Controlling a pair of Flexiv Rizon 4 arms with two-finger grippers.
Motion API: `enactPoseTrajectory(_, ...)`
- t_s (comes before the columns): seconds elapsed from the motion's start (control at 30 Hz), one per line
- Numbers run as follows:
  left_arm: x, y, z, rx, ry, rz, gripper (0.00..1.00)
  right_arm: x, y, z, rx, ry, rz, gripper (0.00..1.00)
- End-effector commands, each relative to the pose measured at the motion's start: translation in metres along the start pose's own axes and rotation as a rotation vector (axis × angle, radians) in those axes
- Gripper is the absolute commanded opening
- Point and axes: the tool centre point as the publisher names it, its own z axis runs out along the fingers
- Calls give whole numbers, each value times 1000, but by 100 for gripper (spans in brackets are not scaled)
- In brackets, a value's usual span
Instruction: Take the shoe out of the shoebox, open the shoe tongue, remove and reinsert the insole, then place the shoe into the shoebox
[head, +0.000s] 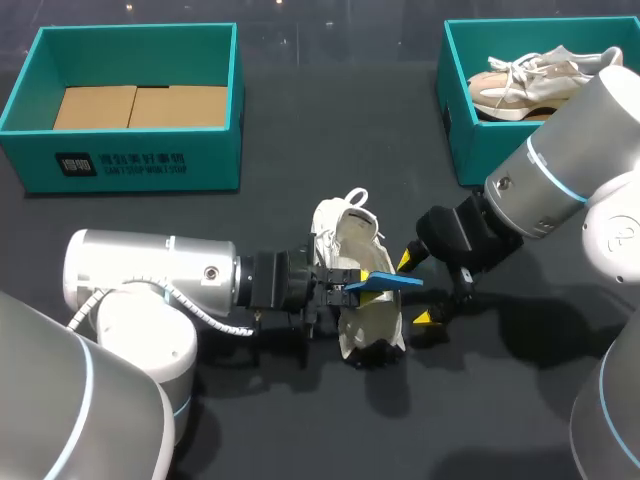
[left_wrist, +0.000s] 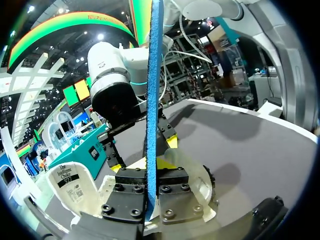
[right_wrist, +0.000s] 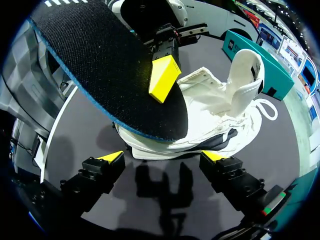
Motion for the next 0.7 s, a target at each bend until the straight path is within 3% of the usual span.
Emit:
enactPoseTrajectory(0.03,1,7,0,-10,-2,0,0,1,1,1,4,-2,1,100)
enactPoseTrajectory(0.7,-4,47,0,-49,-61,-51,0,1,1,1,4,-2,1,100)
